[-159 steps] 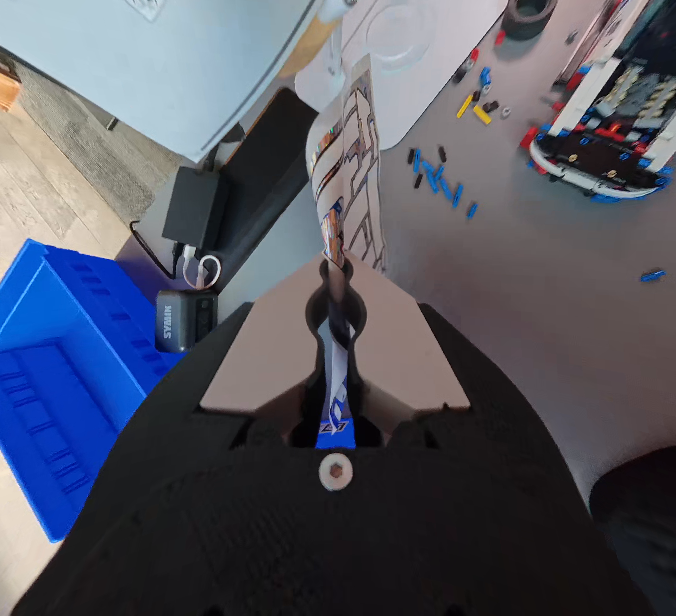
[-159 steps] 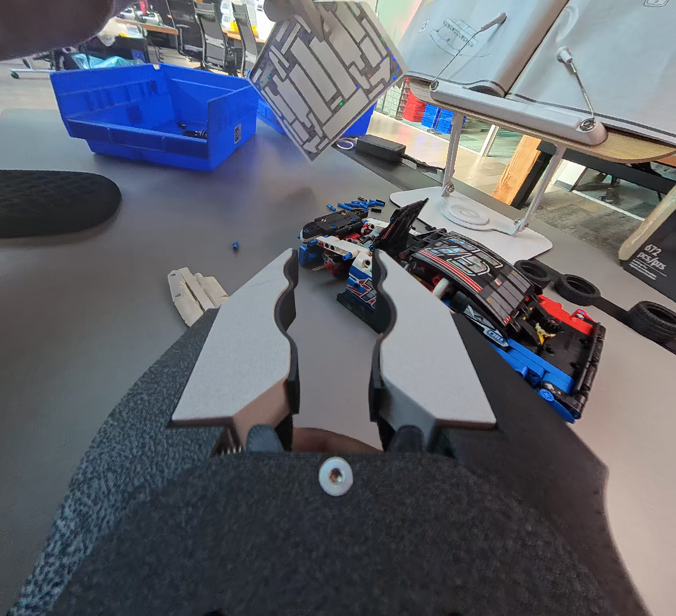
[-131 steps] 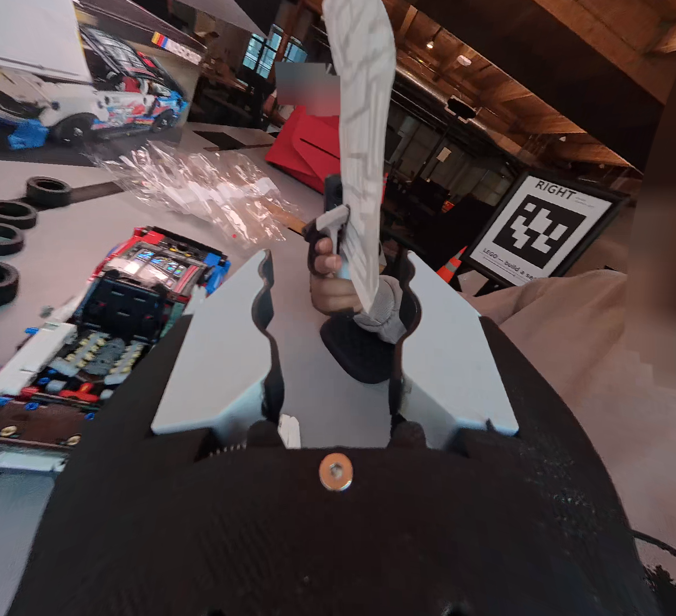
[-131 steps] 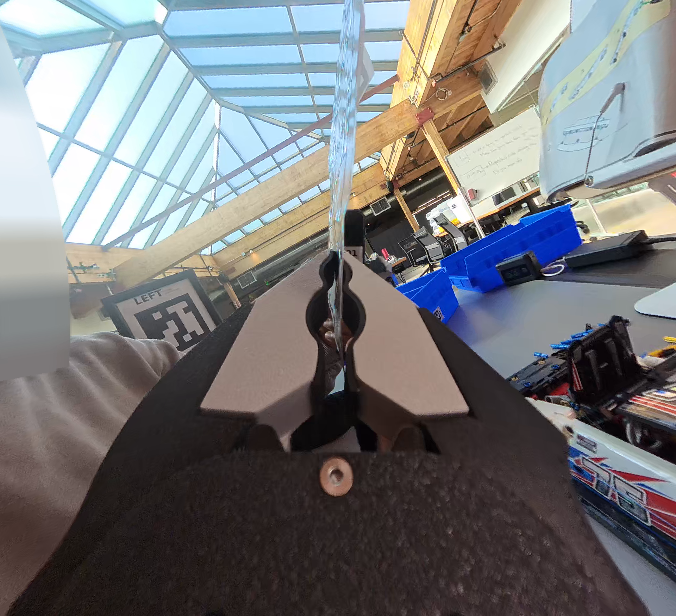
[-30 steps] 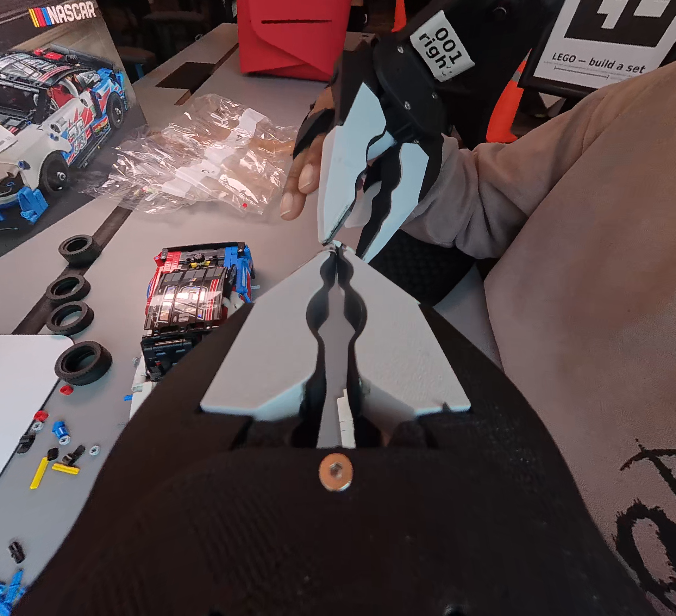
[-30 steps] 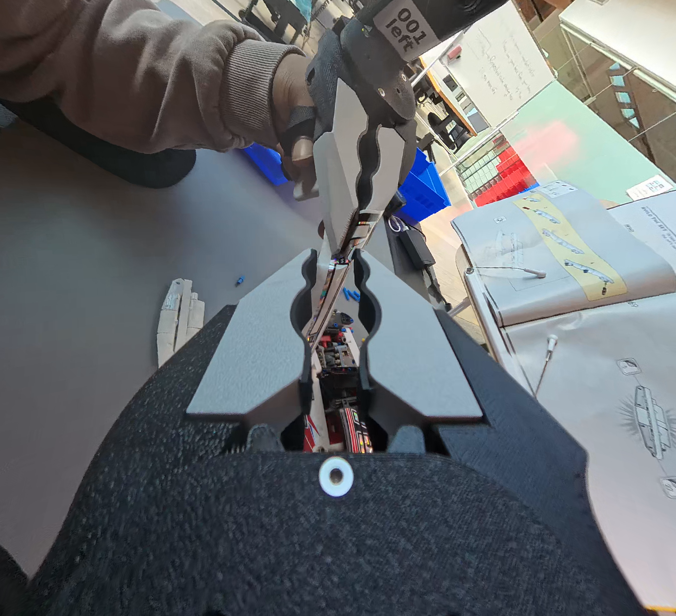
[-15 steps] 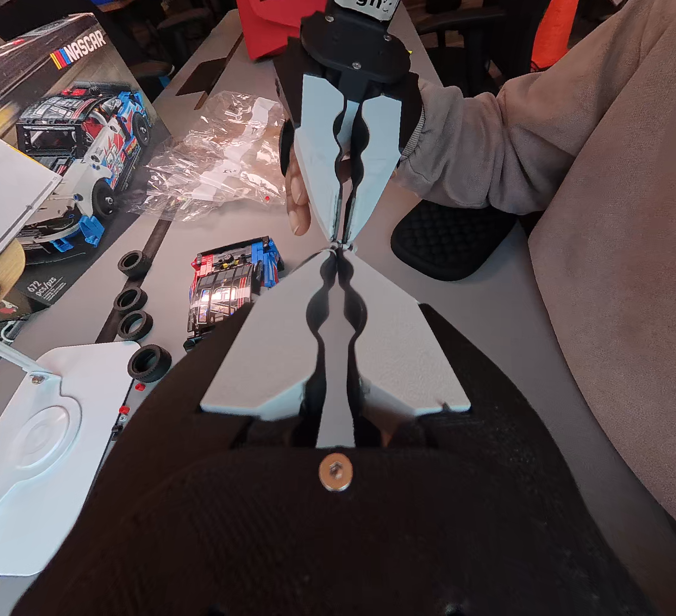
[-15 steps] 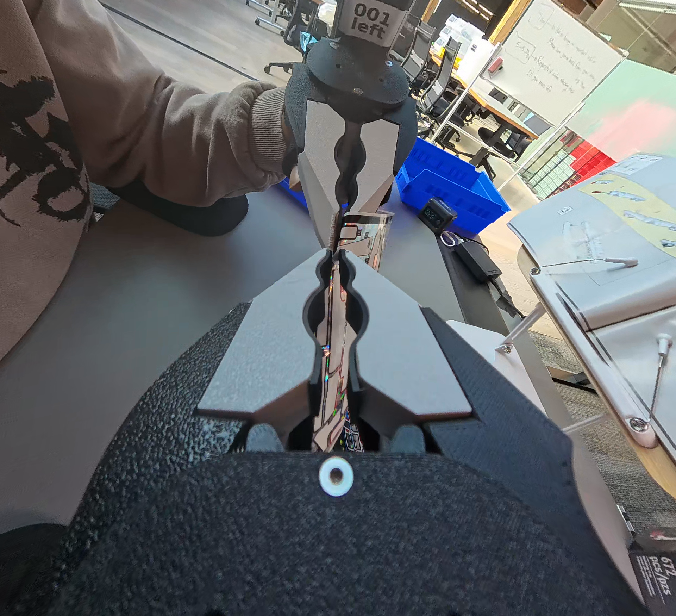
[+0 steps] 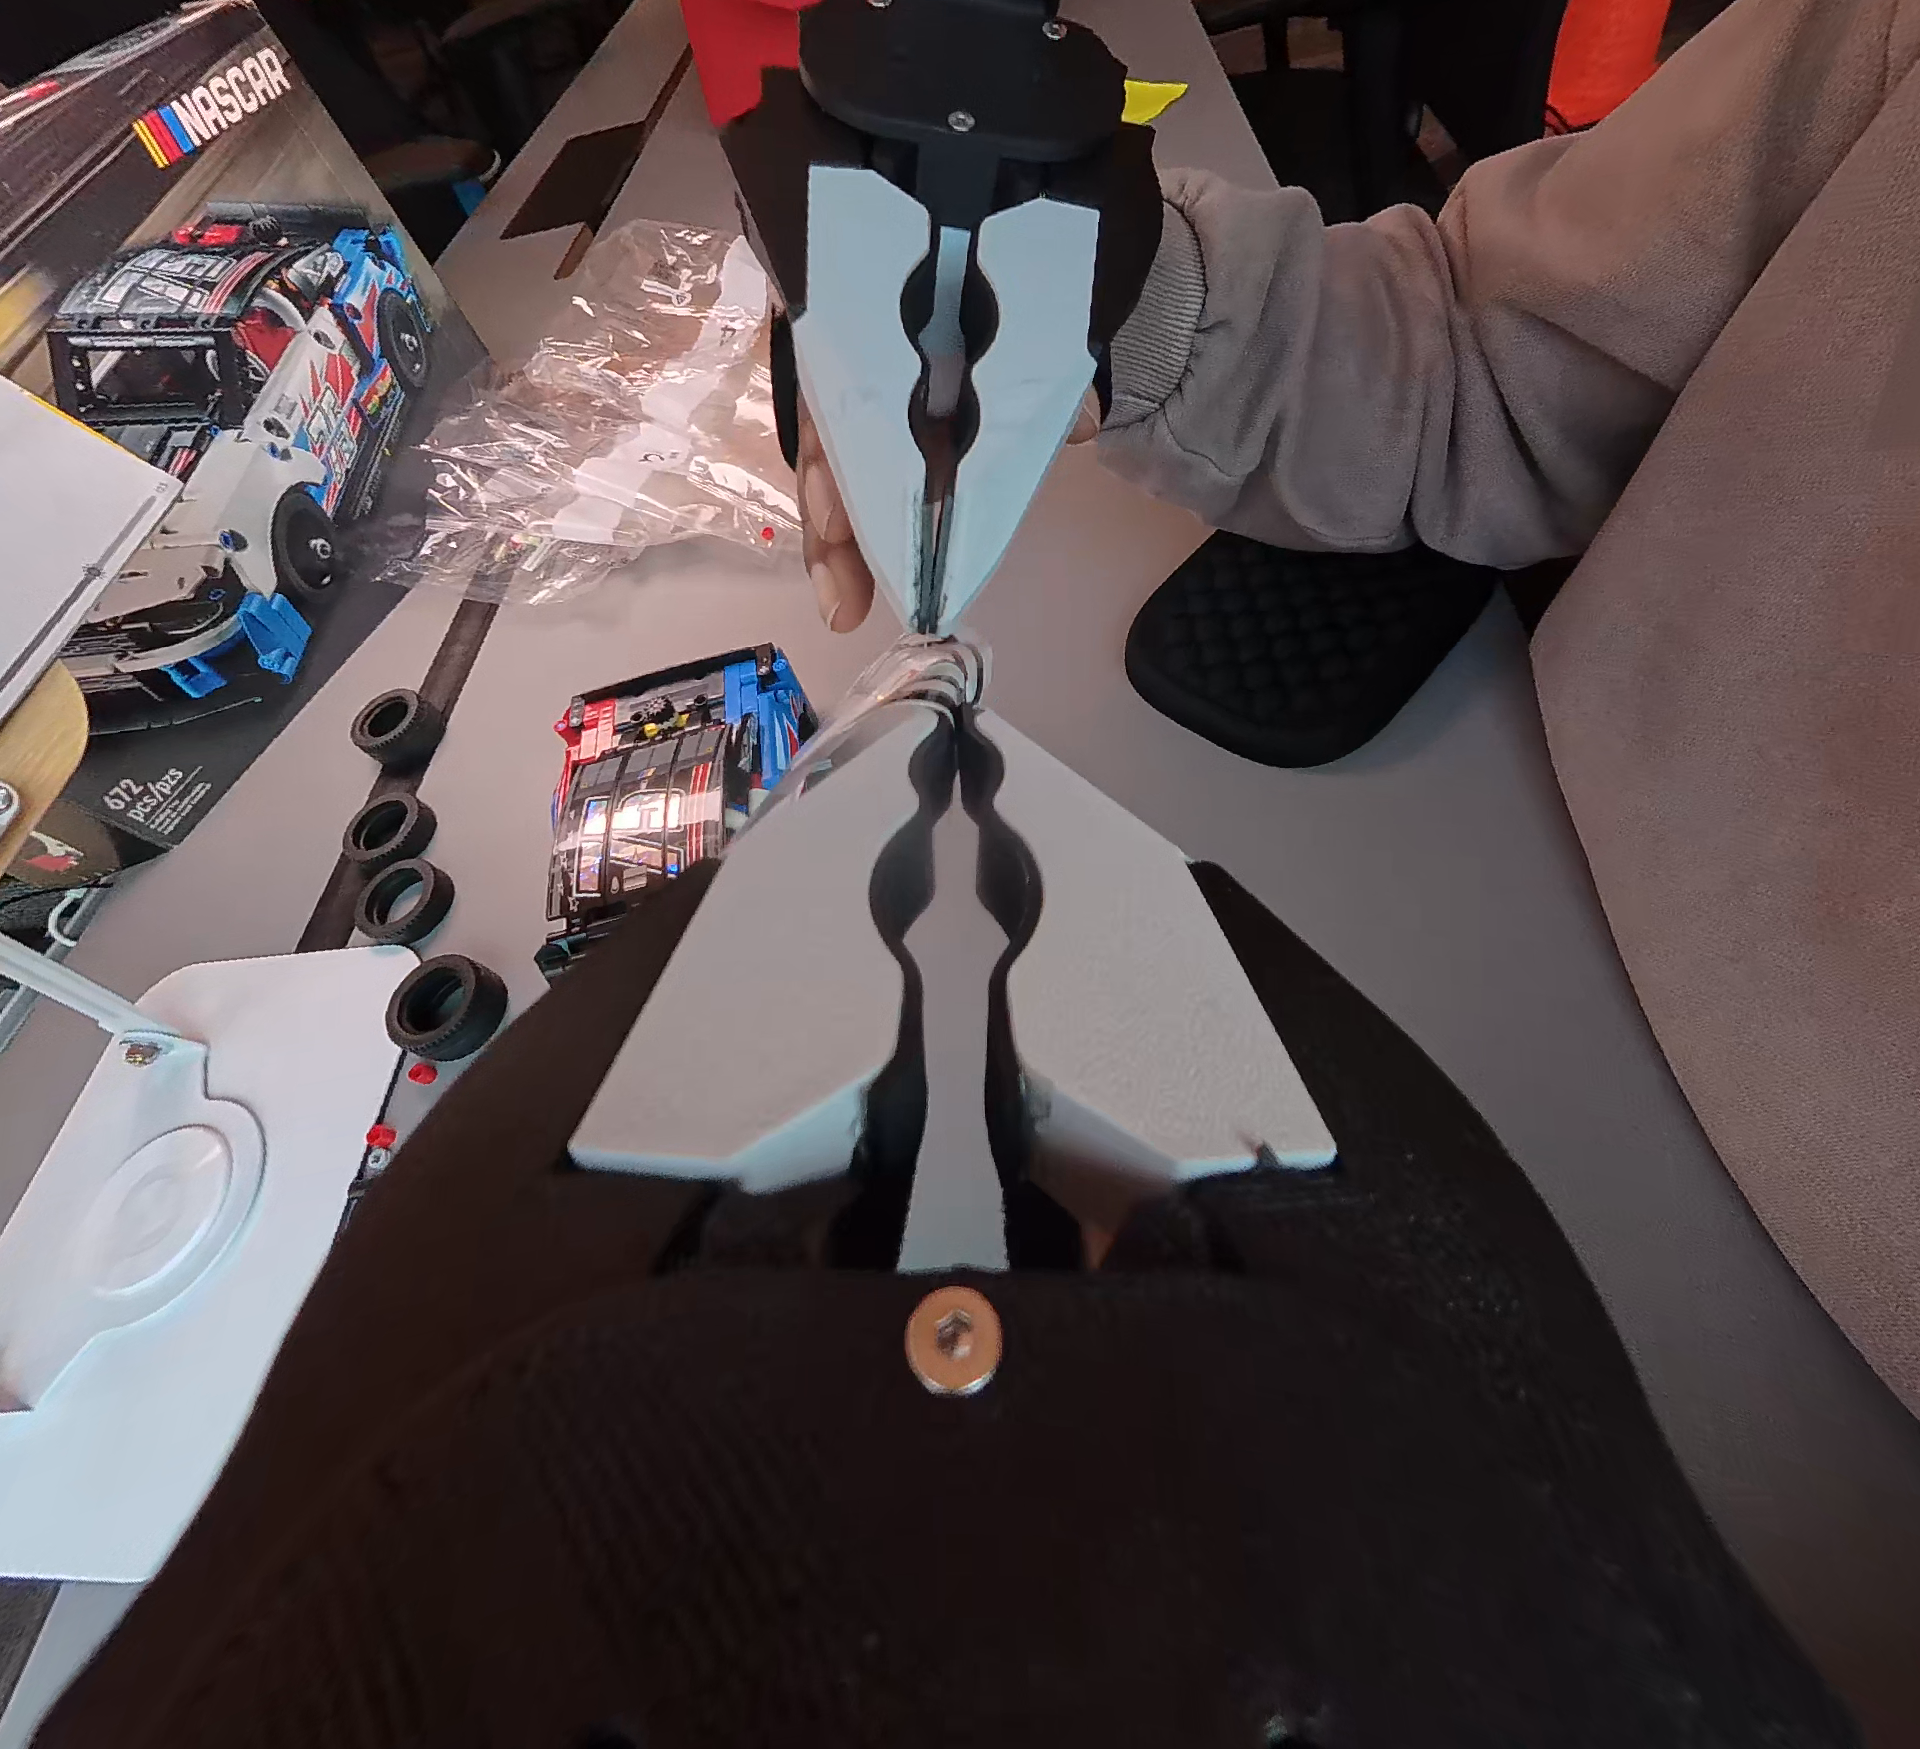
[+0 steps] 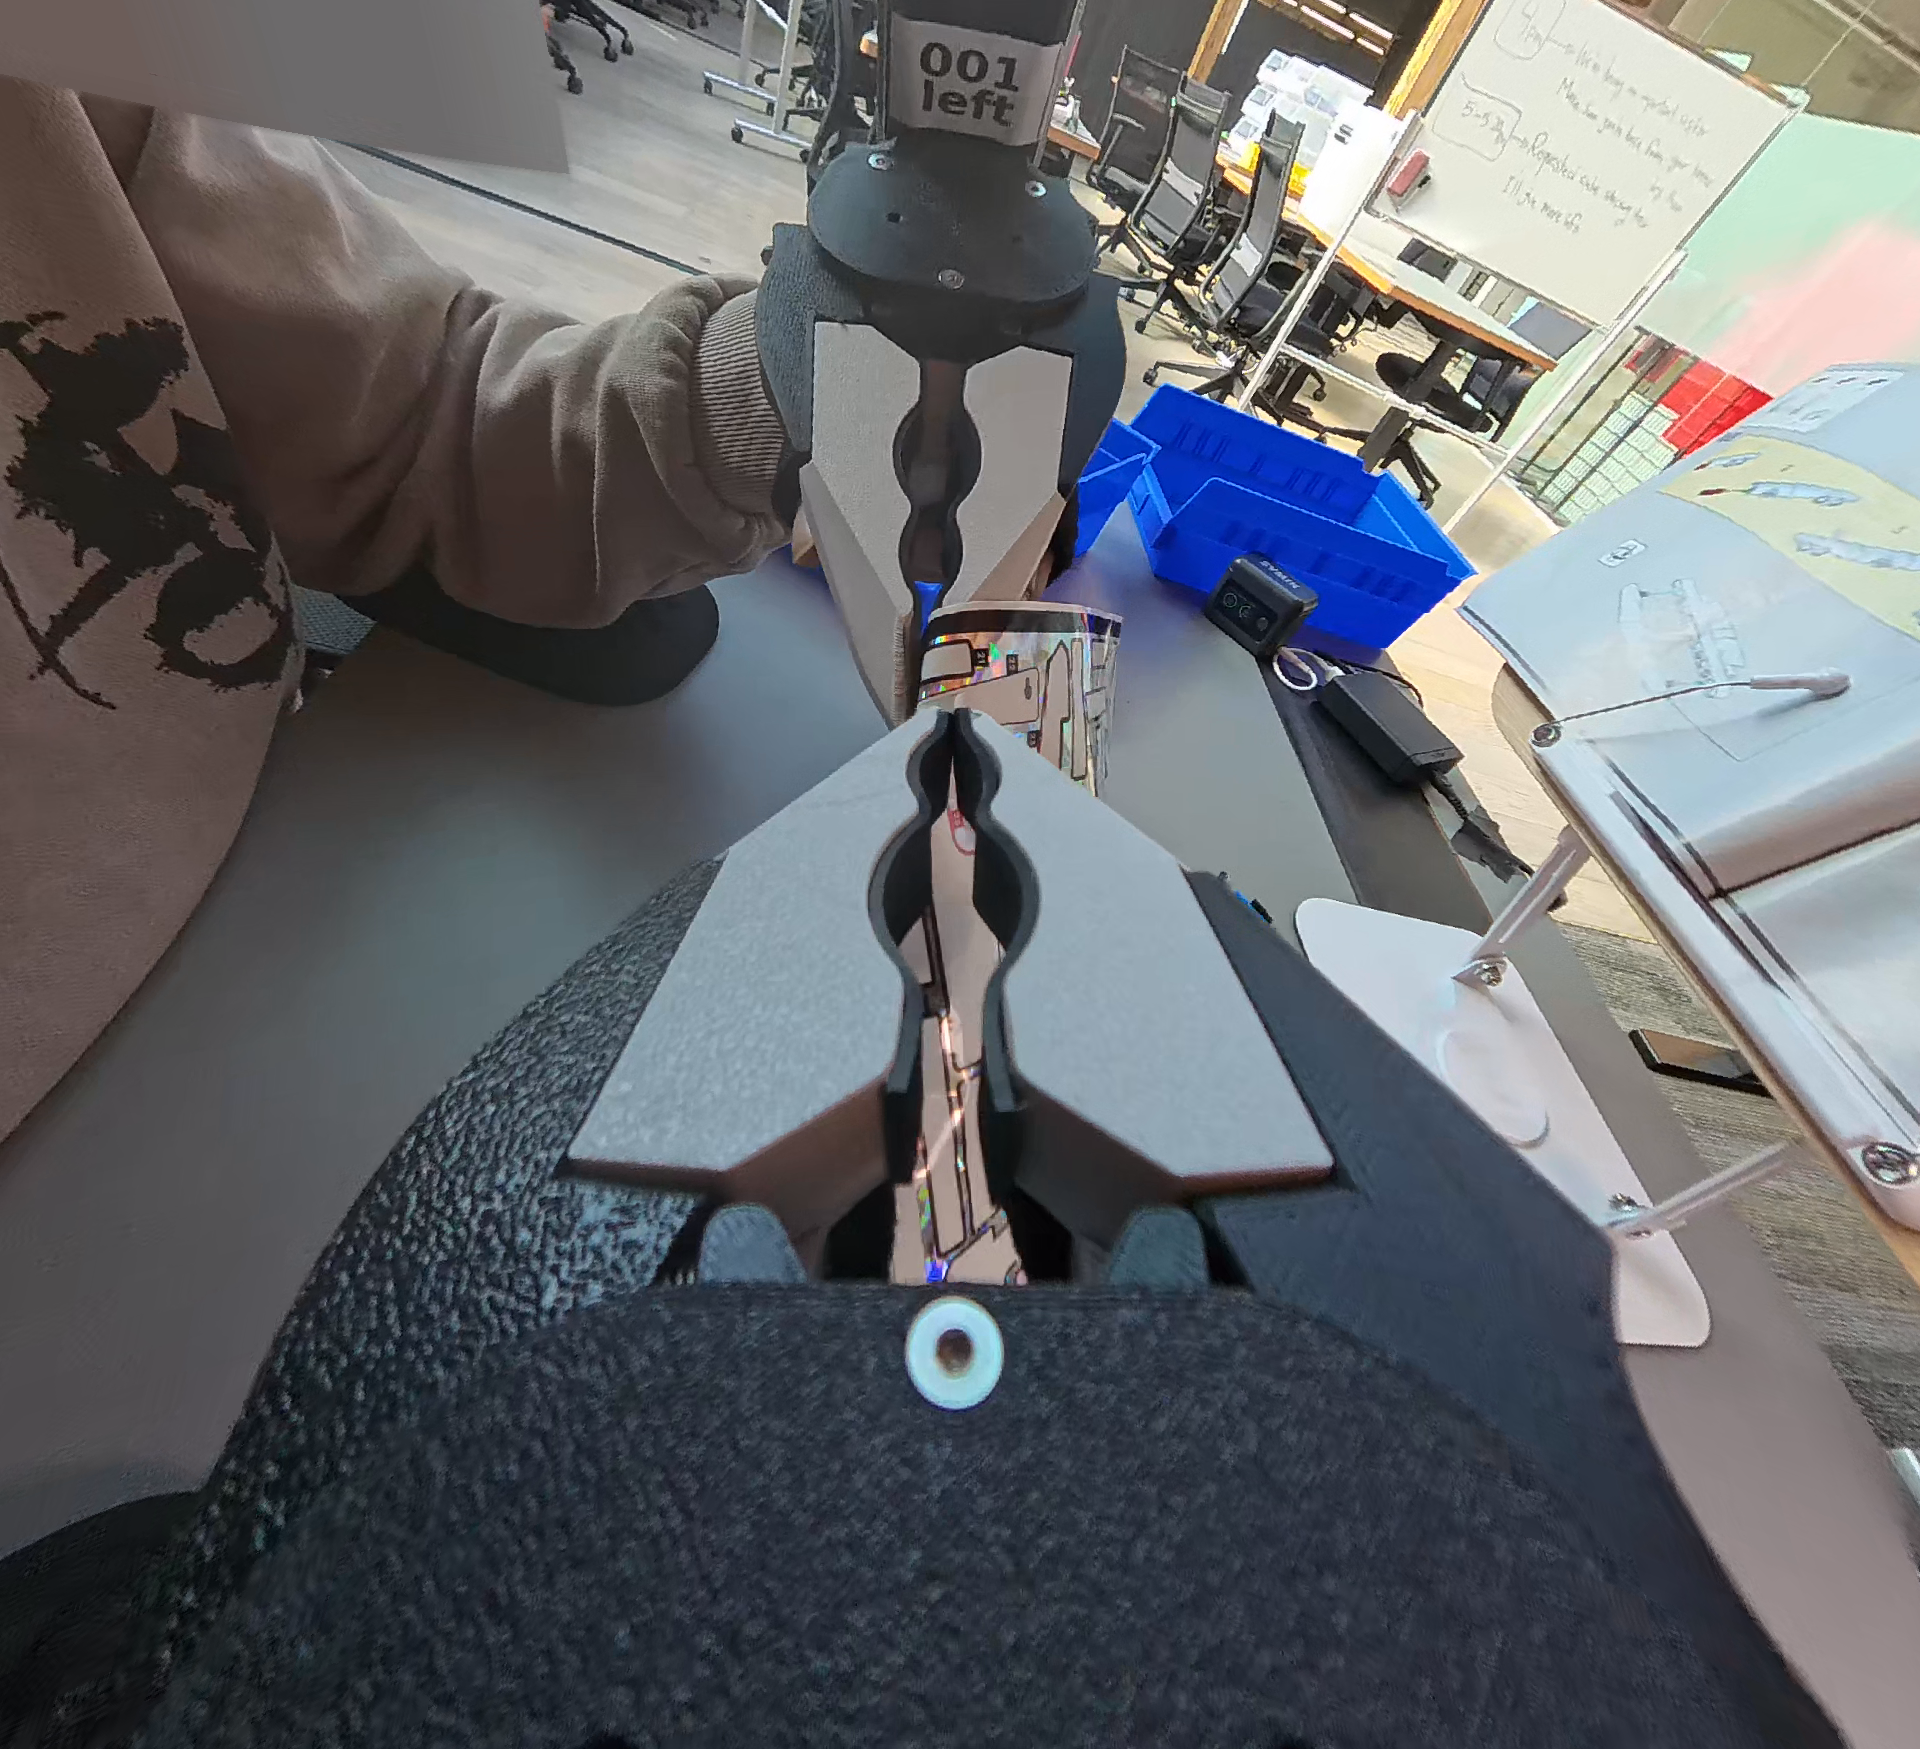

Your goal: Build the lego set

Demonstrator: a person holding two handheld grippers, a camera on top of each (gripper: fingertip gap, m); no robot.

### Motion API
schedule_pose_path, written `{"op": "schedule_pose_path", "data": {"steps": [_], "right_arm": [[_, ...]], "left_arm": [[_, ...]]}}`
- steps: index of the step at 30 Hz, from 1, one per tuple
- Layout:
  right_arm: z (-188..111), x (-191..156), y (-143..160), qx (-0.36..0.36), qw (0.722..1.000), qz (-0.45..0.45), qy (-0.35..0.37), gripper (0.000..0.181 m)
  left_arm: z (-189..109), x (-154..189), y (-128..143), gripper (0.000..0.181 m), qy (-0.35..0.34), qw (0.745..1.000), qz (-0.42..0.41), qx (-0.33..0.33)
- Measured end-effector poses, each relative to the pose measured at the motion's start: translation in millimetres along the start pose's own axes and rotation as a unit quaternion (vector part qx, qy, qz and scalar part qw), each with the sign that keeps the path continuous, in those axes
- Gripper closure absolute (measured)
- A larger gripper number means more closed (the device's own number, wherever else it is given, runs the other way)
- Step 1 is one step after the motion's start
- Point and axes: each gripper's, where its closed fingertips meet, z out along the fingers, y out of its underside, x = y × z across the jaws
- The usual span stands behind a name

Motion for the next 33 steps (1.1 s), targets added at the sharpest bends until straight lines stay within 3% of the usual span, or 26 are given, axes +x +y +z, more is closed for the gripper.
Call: {"op": "schedule_pose_path", "data": {"steps": [10,15,18,21,27,30,33], "right_arm": [[-21,22,-19,0.045,0.997,0.003,0.057,0.181],[-42,36,-32,0.069,0.993,0.005,0.093,0.181],[-49,41,-33,0.065,0.992,0.001,0.111,0.181],[-54,44,-35,0.062,0.991,-0.004,0.122,0.181],[-55,45,-32,0.055,0.991,0.0,0.123,0.181],[-54,46,-29,0.05,0.991,0.005,0.121,0.181],[-53,47,-25,0.047,0.992,0.011,0.12,0.181]], "left_arm": [[-12,-19,9,0.181,-0.02,0.999,-0.026,-0.013],[-50,-55,20,0.181,-0.055,0.994,-0.094,-0.022],[-88,-93,53,0.181,-0.093,0.979,-0.171,-0.069],[-133,-124,107,0.181,-0.114,0.939,-0.302,-0.121],[-214,-161,223,0.181,-0.198,0.808,-0.528,-0.17],[-236,-168,262,0.181,-0.232,0.758,-0.582,-0.183],[-243,-173,283,0.181,-0.253,0.73,-0.601,-0.203]]}}
